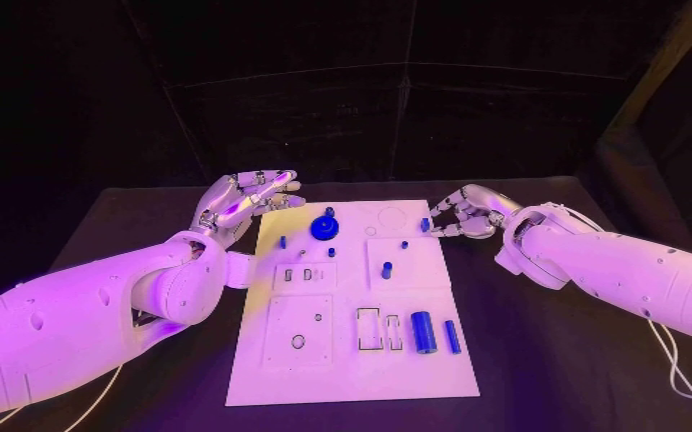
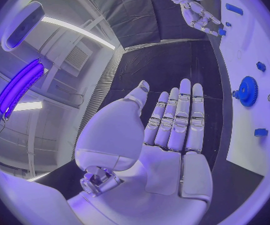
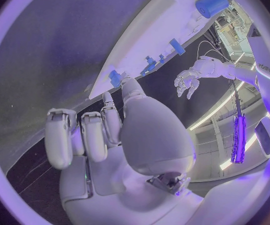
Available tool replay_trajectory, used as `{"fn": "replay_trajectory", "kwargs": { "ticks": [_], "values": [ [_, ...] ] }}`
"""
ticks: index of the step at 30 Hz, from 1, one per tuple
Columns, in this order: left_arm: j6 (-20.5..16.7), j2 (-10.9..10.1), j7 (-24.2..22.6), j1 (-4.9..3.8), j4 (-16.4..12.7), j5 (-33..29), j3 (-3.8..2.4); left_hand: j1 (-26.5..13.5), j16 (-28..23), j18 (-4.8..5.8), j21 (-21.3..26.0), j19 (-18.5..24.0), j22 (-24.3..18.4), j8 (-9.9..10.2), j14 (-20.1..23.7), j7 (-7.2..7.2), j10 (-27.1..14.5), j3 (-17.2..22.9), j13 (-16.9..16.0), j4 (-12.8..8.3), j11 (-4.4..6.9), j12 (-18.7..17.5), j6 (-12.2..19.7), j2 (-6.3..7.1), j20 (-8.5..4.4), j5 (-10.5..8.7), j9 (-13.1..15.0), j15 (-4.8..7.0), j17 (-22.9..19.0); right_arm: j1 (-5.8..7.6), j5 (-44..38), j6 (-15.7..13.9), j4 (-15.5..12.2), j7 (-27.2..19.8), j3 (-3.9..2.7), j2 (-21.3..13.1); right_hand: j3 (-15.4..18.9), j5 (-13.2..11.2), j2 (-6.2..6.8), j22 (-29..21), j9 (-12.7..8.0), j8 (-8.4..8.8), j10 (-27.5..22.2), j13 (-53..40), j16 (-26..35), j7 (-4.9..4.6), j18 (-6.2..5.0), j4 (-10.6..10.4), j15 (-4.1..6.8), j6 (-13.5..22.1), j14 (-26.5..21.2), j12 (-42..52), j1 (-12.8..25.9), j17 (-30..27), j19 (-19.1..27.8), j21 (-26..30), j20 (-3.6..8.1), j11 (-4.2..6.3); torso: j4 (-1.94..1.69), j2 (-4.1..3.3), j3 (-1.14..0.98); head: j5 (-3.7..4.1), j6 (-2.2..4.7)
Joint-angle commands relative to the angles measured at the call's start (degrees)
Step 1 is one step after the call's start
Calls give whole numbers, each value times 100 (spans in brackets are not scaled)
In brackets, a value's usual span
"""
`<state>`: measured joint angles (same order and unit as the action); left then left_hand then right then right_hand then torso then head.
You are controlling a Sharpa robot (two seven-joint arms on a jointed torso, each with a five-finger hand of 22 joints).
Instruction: Assemble the parts on the task board
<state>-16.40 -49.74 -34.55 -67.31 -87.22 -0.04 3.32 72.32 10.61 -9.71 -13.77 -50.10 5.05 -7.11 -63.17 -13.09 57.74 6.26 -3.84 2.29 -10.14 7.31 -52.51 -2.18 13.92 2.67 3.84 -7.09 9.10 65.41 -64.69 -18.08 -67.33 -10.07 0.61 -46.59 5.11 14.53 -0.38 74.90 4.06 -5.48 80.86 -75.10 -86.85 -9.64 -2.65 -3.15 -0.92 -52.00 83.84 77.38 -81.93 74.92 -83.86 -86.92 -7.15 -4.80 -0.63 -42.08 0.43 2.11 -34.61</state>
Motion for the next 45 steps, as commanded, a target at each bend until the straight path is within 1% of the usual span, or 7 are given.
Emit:
{"fn": "replay_trajectory", "kwargs": {
  "ticks": [1, 10, 15, 18, 31, 36, 45],
  "values": [
    [77, 11, -33, -4, 8, 4, -5, -11, -7, -90, 19, -43, -5, 21, -21, -38, 6, 6, 6, -38, -15, -33, -12, -65, 15, 26, -5, -34, 8, -19, 53, 98, 45, -140, -5, 31, -15, -26, -13, 722, -1, 5, -3, -243, 21, -1, 76, 34, 42, -21, 436, -8, -82, 695, 6, 30, 20, 17, -6, 2, 4, 0, -6],
    [84, 23, -29, -1, 37, 4, -5, -11, -7, -90, 19, -43, -5, 21, -21, -38, 6, 6, 6, -38, -15, -33, -12, -65, 15, 26, -5, -34, 8, -47, 61, 70, 194, -156, -6, 152, -76, -77, -113, 740, 3, -16, 27, -277, 12, -1, 80, 68, 45, -79, 443, 25, -124, 719, -8, 24, 23, 20, -14, 3, 9, 3, -19],
    [85, 28, -25, 1, 48, 4, -4, -11, -7, -90, 19, -43, -5, 21, -21, -38, 6, 6, 6, -38, -15, -33, -12, -65, 15, 26, -5, -34, 8, -50, 66, 62, 257, -154, -6, 233, -136, -126, -206, 753, 2, -22, 47, -297, 11, -2, 83, 77, 46, -114, 444, 45, -133, 724, -19, 19, 25, 21, -12, 4, 9, 1, -25],
    [88, 32, -23, 3, 53, 4, -4, -11, -7, -90, 19, -43, -5, 21, -21, -38, 6, 6, 6, -38, -15, -33, -12, -65, 15, 26, -5, -34, 8, -50, 82, 52, 291, -156, -7, 277, -200, -236, -278, 761, -4, -17, 58, -309, 9, -3, 85, 92, 46, -134, 446, 56, -143, 731, -24, 17, 26, 21, -14, 6, 8, 1, -36],
    [102, 37, -9, 4, 56, 4, -4, -5, -15, -90, 23, -46, -10, 24, -24, -35, 11, 10, 5, -44, -13, -39, -15, -73, 14, 26, -5, -33, 11, -51, 102, 108, 363, -131, -7, 362, -413, -361, -406, 801, -5, -27, 109, -375, -4, 6, 94, 205, 54, -247, 454, 120, -230, 764, -55, 1, 31, 31, -13, 7, 10, 3, -44],
    [106, 36, -2, 4, 56, 4, -4, -1, -17, -90, 25, -48, -12, 26, -25, -35, 12, 13, 5, -46, -13, -42, -16, -80, 14, 27, -5, -33, 12, -51, 103, 122, 365, -133, -7, 371, -507, -386, -439, 814, 1, -53, 127, -398, -7, 26, 96, 255, 66, -345, 456, 141, -252, 774, -65, -4, 39, 48, -9, 7, 6, -3, -47],
    [111, 37, 11, 4, 60, 4, -4, 4, -21, -90, 26, -49, -14, 27, -26, -34, 12, 18, 5, -49, -12, -45, -17, -88, 14, 26, -5, -32, 13, -52, 103, 102, 367, -158, -7, 378, -744, -446, -516, 851, 20, -147, 187, -468, -14, 128, 104, 357, 135, -669, 461, 209, -244, 795, -92, -19, 93, 129, -9, 8, 5, -1, -60]
  ]
}}
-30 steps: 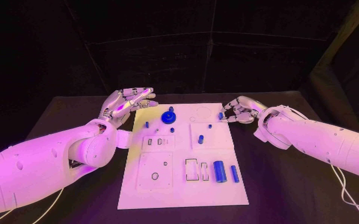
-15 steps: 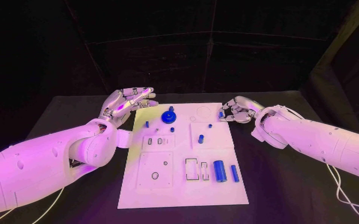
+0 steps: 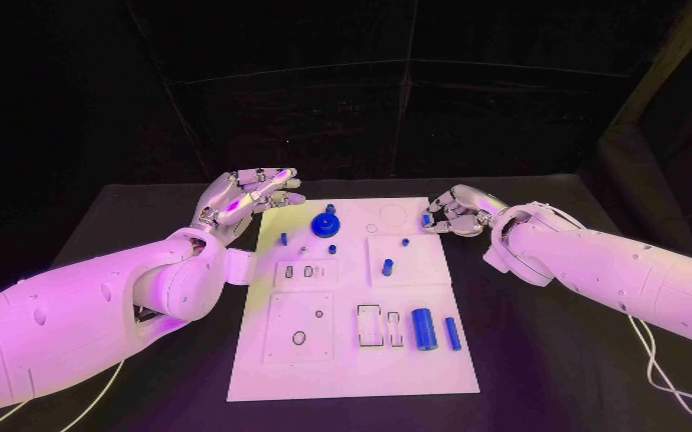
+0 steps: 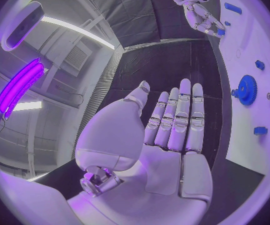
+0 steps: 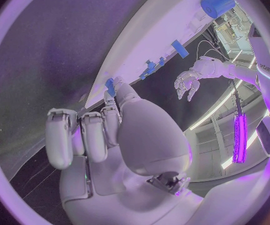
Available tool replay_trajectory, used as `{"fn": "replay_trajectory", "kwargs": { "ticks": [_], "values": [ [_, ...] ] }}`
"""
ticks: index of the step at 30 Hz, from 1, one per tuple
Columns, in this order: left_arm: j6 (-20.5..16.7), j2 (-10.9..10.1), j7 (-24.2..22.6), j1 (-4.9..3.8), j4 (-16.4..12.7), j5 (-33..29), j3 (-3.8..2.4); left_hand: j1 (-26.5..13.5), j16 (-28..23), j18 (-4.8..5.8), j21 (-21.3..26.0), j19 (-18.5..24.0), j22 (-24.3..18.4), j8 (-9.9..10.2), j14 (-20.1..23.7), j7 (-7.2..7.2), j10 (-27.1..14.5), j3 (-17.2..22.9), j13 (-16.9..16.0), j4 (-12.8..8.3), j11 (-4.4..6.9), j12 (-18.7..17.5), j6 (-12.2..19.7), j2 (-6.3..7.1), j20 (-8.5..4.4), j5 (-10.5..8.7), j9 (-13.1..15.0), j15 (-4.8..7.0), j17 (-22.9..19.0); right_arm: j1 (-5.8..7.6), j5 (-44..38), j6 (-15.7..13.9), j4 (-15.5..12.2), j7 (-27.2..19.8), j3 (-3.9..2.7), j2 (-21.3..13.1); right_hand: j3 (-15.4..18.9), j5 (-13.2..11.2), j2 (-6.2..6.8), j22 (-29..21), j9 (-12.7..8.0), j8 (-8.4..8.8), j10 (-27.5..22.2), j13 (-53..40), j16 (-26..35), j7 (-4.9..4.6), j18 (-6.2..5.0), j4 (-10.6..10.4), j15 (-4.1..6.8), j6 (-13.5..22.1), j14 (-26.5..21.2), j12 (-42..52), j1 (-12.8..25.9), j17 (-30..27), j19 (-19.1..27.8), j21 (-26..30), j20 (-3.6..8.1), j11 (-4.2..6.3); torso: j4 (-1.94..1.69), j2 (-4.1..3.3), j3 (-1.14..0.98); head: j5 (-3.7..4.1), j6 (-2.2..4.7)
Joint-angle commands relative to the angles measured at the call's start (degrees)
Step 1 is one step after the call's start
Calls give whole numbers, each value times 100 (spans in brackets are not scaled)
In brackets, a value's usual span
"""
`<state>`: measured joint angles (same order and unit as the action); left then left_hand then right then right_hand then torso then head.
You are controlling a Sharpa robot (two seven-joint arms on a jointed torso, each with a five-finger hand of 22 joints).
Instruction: Assemble the parts on the task board
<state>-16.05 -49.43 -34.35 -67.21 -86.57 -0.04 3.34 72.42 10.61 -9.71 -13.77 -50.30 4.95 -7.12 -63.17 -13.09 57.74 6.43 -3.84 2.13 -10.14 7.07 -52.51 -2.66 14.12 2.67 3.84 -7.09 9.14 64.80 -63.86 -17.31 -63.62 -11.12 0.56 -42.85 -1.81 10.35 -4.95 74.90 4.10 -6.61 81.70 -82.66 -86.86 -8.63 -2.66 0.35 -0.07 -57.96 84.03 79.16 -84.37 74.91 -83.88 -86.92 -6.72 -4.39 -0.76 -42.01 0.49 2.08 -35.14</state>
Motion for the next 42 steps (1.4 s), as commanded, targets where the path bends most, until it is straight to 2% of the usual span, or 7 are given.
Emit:
{"fn": "replay_trajectory", "kwargs": {
  "ticks": [1, 13, 21, 27, 31, 39, 42],
  "values": [
    [77, 6, -7, -6, -4, 4, -5, -6, -21, -90, 26, -29, -5, 28, -26, -34, 12, 2, 5, -33, -12, -20, -17, -39, -6, 26, -5, -32, 9, 8, 20, 20, -5, -57, -3, 5, -67, -33, -58, 857, 16, -37, 108, 281, -14, 33, 106, 14, 57, -91, 441, 37, 6, 798, -94, -21, 56, 94, 6, 1, 0, 1, -8],
    [79, -7, -1, -6, -11, 4, -5, 0, -25, -90, 28, -30, -7, 31, -27, -35, 12, 7, 6, -37, -12, -24, -16, -48, -6, 26, -5, -32, 10, 9, 129, -357, -150, -34, -4, -55, -255, 8, -88, 927, 19, -67, 170, 218, -33, 107, 123, 75, 119, -284, 454, 96, 102, 845, -149, -52, 119, 160, 5, 7, 0, -15, -4],
    [64, -59, 3, -9, -37, 4, -5, 3, -27, -90, 29, -31, -9, 32, -28, -35, 13, 9, 6, -39, -12, -26, -16, -51, -6, 26, -5, -32, 11, 68, 201, -668, -993, 504, -12, -299, -300, 41, -80, 919, 15, -55, 171, 218, -34, 117, 121, 76, 127, -303, 455, 92, 169, 848, -142, -48, 132, 171, -3, 21, 14, -23, 40],
    [69, -55, 4, -12, 4, 4, -5, 9, -30, -90, 31, -33, -11, 34, -29, -34, 14, 13, 6, -44, -12, -29, -17, -56, -7, 27, -5, -32, 12, 167, -73, -808, -1653, 1154, -15, -281, -317, 40, -79, 911, 15, -53, 170, 219, -31, 122, 119, 73, 129, -313, 453, 88, 198, 842, -135, -44, 135, 175, -14, 71, 42, -39, 20],
    [77, -33, 4, -14, 60, 4, -5, 10, -30, -90, 31, -33, -11, 34, -30, -33, 15, 14, 5, -45, -12, -29, -17, -57, -7, 27, -5, -32, 12, 203, -334, -853, -1882, 1579, -16, -109, -338, 44, -77, 912, 16, -53, 171, 219, -29, 130, 119, 82, 133, -325, 453, 88, 206, 838, -136, -44, 138, 181, -28, 116, 72, -70, -30],
    [80, 17, 1, -17, 163, -6, -6, 15, -33, -90, 32, -35, -13, 34, -31, -31, 19, 17, 5, -48, -10, -30, -20, -61, -7, 27, -4, -31, 13, 216, -796, -772, -1932, 2132, -14, 404, -360, 50, -54, 907, 16, -51, 166, 226, -22, 135, 118, 88, 139, -342, 450, 76, 246, 824, -133, -42, 144, 187, -49, 158, 107, -218, -146],
    [81, 42, 1, -18, 195, -12, -6, 20, -36, -91, 34, -37, -15, 34, -34, -28, 24, 21, 4, -53, -8, -31, -24, -67, -8, 26, -4, -30, 15, 208, -1048, -730, -1903, 2255, -11, 604, -362, 50, -54, 908, 16, -50, 163, 230, -22, 136, 118, 88, 139, -343, 450, 72, 248, 824, -133, -42, 144, 187, -60, 158, 117, -235, -173]
  ]
}}
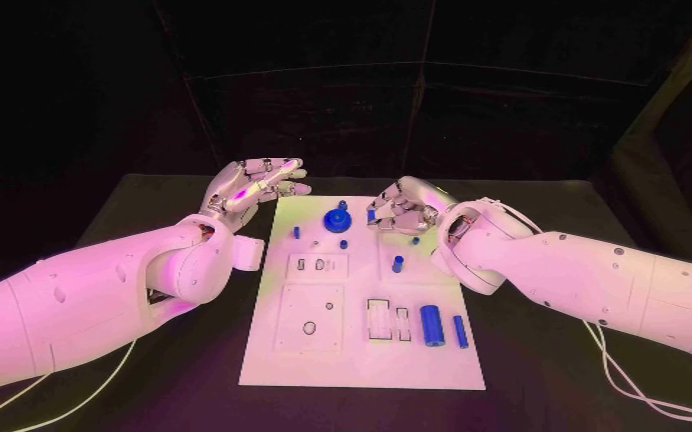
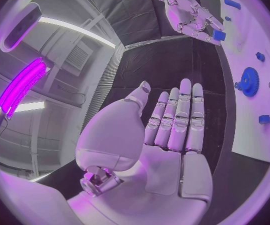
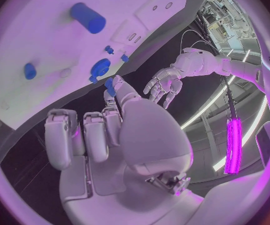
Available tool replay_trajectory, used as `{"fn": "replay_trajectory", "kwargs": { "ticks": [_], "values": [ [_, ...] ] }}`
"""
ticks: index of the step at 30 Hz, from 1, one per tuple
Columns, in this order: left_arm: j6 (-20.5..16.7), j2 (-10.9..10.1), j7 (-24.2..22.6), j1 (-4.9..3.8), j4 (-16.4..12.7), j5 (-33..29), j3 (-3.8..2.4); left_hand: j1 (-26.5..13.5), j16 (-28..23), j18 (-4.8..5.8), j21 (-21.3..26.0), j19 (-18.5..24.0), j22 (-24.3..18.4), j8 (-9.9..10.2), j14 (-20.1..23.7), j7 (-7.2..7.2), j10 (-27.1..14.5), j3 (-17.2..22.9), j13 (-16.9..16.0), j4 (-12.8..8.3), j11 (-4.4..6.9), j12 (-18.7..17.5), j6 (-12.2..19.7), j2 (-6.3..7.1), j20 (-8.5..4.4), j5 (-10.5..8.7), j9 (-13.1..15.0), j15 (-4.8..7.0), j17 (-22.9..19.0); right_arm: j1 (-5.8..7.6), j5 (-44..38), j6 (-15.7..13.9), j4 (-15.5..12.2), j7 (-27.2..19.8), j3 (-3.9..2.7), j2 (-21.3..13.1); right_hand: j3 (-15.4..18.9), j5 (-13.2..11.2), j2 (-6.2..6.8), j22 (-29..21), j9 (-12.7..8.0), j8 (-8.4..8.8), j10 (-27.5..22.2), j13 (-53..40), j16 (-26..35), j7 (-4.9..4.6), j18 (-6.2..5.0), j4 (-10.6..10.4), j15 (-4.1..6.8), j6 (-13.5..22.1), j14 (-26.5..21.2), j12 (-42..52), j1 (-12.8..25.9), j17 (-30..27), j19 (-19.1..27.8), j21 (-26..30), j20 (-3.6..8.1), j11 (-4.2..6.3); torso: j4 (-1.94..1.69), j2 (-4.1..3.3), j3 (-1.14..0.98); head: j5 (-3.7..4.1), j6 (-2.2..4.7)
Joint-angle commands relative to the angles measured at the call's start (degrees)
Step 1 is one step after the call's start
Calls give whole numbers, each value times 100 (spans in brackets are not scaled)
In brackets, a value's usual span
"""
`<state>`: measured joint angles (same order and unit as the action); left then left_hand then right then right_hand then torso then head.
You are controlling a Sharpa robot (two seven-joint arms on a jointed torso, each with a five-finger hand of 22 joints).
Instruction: Assemble the parts on the task board
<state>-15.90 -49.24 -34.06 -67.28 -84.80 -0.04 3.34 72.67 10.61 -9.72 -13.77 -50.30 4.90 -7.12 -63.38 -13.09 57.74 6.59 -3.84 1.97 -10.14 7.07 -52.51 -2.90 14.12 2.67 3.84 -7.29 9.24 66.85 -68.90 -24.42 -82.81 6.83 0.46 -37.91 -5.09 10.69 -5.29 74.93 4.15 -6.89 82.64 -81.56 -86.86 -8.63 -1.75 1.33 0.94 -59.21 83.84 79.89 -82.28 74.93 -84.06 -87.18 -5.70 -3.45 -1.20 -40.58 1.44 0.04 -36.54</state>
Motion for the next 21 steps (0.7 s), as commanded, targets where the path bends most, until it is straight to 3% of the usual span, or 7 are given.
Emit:
{"fn": "replay_trajectory", "kwargs": {
  "ticks": [1, 4, 7, 10, 15, 21],
  "values": [
    [66, 32, -30, -10, 26, -14, -6, -4, -36, -90, 34, -37, -9, 34, -13, -28, 24, 5, 4, -37, -8, -31, -24, -43, -8, 26, -4, -10, 5, -1, -607, 1, 34, 495, 0, 182, -34, 17, -20, 906, 10, -22, 70, 119, -24, 136, 27, -10, 38, -218, 469, 0, 40, 825, -117, -16, 43, 93, -21, 17, 27, -41, -42],
    [61, 52, -32, -11, 47, -36, -6, -4, -36, -90, 34, -37, -9, 34, -13, -28, 24, 5, 4, -37, -8, -31, -24, -43, -8, 26, -4, -10, 5, -21, -776, 77, 98, 583, 3, 381, -36, 18, -20, 908, 10, -21, 72, 117, -28, 137, 27, -10, 38, -218, 471, 2, 42, 836, -119, -18, 43, 94, -15, 23, 39, -101, -72],
    [59, 75, -34, -12, 69, -53, -6, -4, -36, -90, 34, -37, -9, 34, -13, -28, 24, 5, 4, -37, -8, -31, -24, -43, -8, 26, -4, -10, 5, -59, -935, 168, 162, 663, 12, 574, -41, 20, -15, 909, 9, -18, 72, 117, -29, 136, 28, -10, 39, -217, 472, 1, 53, 836, -120, -18, 44, 94, -10, 13, 21, -142, -84],
    [59, 93, -36, -13, 85, -59, -6, -4, -36, -90, 34, -37, -9, 34, -13, -28, 24, 5, 4, -37, -8, -31, -24, -43, -8, 26, -4, -10, 5, -97, -1016, 234, 207, 710, 26, 696, -50, 22, -10, 908, 7, -13, 70, 120, -27, 136, 27, -13, 40, -215, 471, -2, 73, 832, -118, -17, 46, 95, -15, 12, 18, -159, -108],
    [60, 121, -42, -13, 119, -66, -6, 4, -40, -91, 36, -41, -13, 35, -18, -23, 33, 12, 3, -44, -4, -32, -31, -52, -9, 27, -3, -8, 8, -180, -1197, 324, 306, 752, 129, 942, -61, 27, -8, 907, 6, -8, 63, 128, -24, 136, 27, -14, 40, -213, 470, -13, 89, 827, -118, -17, 47, 95, -2, 12, 3, -205, -139],
    [69, 141, -38, -13, 141, -68, -6, 4, -40, -91, 36, -41, -13, 35, -18, -23, 33, 12, 3, -44, -4, -32, -31, -52, -9, 27, -3, -8, 8, -262, -1352, 368, 367, 794, 177, 1077, -78, 34, 5, 904, 3, 2, 61, 128, -25, 134, 26, -22, 41, -211, 470, -16, 133, 828, -115, -15, 49, 94, -7, 12, 3, -224, -162]
  ]
}}
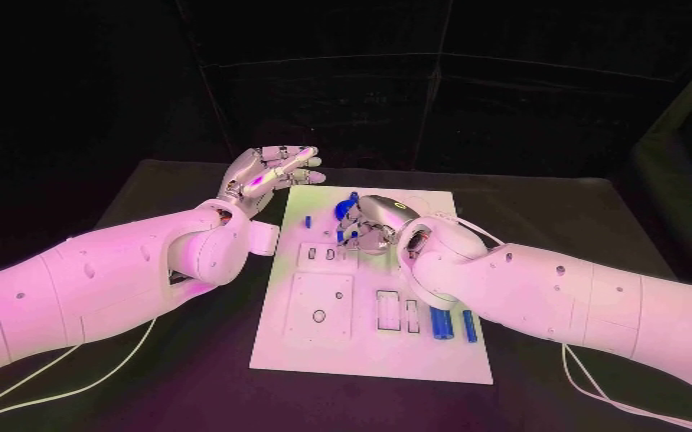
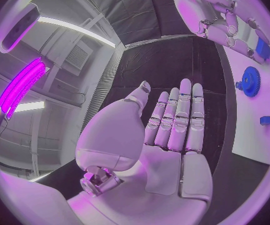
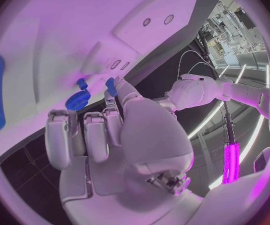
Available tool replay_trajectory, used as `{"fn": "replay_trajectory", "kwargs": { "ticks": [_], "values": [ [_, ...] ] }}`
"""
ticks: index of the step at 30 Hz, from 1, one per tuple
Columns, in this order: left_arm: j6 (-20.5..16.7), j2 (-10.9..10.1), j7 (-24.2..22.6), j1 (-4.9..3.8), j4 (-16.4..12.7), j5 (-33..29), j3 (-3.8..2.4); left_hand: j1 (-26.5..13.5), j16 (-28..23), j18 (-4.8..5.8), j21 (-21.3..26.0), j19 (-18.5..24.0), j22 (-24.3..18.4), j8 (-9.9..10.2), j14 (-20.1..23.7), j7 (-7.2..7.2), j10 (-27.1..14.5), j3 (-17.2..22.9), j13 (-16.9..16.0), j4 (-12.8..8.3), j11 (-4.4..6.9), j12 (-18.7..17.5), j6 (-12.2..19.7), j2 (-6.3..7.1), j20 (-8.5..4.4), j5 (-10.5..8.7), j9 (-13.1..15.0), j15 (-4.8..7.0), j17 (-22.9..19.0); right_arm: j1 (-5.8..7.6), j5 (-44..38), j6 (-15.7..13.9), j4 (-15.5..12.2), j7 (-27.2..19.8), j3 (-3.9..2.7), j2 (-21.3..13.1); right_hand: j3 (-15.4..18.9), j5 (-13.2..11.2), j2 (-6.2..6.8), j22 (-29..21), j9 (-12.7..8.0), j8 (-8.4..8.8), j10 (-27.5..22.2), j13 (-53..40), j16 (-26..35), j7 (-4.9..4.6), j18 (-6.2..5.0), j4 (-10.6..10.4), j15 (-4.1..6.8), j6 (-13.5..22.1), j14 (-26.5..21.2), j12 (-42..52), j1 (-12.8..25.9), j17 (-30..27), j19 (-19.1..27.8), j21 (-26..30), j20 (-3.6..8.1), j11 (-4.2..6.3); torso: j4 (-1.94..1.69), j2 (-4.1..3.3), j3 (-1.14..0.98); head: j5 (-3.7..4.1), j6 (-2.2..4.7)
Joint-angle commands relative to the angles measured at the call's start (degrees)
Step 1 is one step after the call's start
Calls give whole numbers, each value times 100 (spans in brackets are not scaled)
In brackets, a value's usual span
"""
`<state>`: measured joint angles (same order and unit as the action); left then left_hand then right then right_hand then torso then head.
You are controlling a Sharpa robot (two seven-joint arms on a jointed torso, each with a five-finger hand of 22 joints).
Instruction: Assemble the parts on the task board
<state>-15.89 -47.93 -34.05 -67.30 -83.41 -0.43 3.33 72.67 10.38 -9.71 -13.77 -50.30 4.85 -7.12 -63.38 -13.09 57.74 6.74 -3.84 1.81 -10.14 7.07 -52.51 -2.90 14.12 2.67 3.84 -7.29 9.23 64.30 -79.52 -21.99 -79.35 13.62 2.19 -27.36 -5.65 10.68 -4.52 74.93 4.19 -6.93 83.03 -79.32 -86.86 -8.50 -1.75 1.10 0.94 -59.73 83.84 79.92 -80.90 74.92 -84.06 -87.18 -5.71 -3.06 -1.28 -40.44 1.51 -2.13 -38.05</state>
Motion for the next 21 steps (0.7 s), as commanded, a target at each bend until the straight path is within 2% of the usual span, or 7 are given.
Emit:
{"fn": "replay_trajectory", "kwargs": {
  "ticks": [1, 11, 21],
  "values": [
    [69, 12, -38, -11, 5, -29, -6, 4, -17, -91, 36, -41, -9, 35, -18, -23, 33, -3, 3, -28, -4, -32, -31, -52, -9, 27, -3, -8, 9, -17, -301, 134, 33, 122, 6, 32, -22, 36, -73, 905, -1, 6, 22, -95, -25, 121, 27, 1, 41, -159, 471, -19, -5, 830, -115, -15, 49, 55, 3, 1, -4, -12, -15],
    [83, 18, -38, -11, 27, -30, -6, 11, -21, -91, 38, -44, -12, 36, -21, -21, 40, 2, 2, -35, -2, -34, -35, -58, -10, 26, -2, -6, 11, -73, -350, 228, 100, 126, 19, 99, -34, 40, -52, 906, -3, 15, 20, -93, -21, 121, 27, 0, 41, -157, 469, -23, 27, 821, -116, -15, 50, 55, 8, 1, -4, -44, -47],
    [92, 31, -34, -10, 44, -30, -6, 11, -21, -91, 38, -44, -12, 36, -21, -21, 40, 2, 2, -35, -2, -34, -35, -58, -10, 26, -2, -6, 11, -92, -381, 289, 132, 123, 24, 135, -48, 39, -20, 904, -6, 27, 17, -91, -19, 119, 27, 1, 41, -152, 468, -28, 69, 818, -115, -14, 51, 54, 16, -2, -6, -39, -67]
  ]
}}
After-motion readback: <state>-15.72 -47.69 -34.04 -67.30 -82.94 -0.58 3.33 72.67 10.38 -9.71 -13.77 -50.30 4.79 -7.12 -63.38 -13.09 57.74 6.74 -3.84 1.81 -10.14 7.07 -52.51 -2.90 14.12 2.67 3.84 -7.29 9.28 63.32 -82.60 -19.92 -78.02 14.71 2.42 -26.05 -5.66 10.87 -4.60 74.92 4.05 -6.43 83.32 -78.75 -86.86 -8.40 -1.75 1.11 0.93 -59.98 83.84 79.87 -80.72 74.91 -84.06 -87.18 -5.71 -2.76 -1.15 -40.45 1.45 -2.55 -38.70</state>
